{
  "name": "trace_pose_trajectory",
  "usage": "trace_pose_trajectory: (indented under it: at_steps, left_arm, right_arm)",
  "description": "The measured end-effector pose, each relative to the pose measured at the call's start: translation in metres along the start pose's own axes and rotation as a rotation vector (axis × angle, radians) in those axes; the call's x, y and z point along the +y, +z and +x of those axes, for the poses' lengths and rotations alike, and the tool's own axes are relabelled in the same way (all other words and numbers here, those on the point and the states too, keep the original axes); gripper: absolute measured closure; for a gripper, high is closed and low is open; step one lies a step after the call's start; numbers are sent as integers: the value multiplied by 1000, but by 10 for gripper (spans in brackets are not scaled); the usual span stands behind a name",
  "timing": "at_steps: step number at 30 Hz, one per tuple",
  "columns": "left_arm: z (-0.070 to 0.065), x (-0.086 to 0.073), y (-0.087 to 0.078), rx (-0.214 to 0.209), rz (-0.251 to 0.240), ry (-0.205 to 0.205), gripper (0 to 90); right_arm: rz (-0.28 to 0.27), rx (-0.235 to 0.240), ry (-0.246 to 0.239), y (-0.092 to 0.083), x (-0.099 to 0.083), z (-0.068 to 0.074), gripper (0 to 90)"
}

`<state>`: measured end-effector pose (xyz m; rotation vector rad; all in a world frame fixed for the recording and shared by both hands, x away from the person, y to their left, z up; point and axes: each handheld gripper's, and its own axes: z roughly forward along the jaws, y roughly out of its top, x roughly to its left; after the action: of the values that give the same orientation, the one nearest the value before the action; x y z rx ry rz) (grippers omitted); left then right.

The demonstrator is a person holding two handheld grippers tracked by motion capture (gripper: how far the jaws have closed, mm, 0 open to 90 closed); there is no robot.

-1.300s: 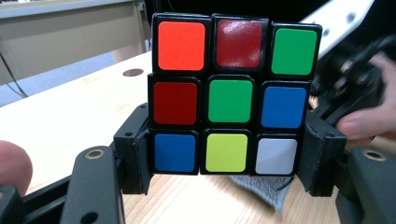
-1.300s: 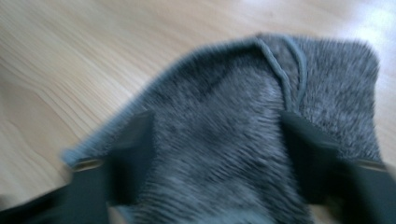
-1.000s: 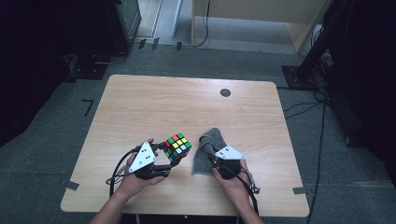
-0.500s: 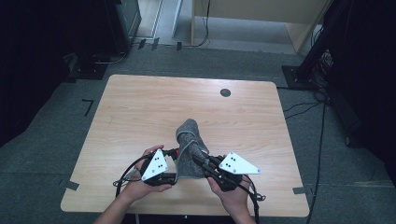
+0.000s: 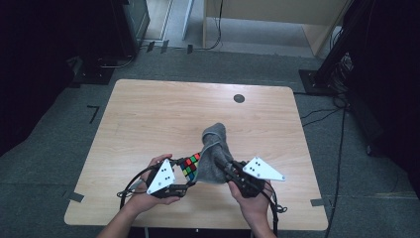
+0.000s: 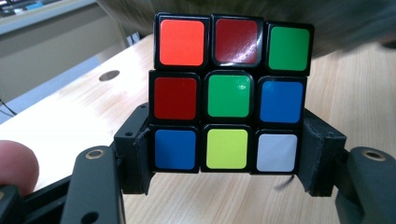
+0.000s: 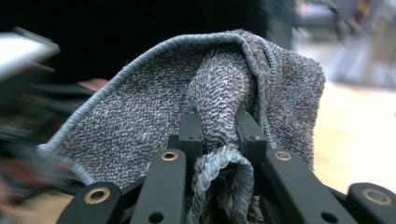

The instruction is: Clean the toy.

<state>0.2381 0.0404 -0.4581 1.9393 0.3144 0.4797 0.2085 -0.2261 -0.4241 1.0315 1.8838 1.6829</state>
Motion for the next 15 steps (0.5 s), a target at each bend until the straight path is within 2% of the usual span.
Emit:
trace_pose_trajectory:
  at_steps: [2,4,5,7,9,11,13,15]
  left_arm:
    - [-3,2,1,-11,-7,5,343]
    - [-6,4,-2,-29,-34,8,344]
    - [-6,5,-4,-27,-38,14,344]
    - [-4,6,-8,-37,-60,4,344]
    - [-1,7,-11,-44,-82,-12,344]
    - [2,8,-13,-44,-106,-32,344]
    - [1,8,-12,-14,-80,-4,344]
    - [0,5,-9,0,-50,9,344]
  right_arm:
    - [-23,72,-60,1,5,16,761]
    - [10,77,-109,5,6,27,760]
    - [7,68,-117,6,4,27,758]
    - [-1,46,-60,6,0,18,761]
    - [31,-12,-34,6,-4,4,762]
    - [86,-74,-9,6,-8,-9,762]
    - [57,-84,43,2,-10,-16,761]
    - [-2,-50,51,-3,-4,-13,758]
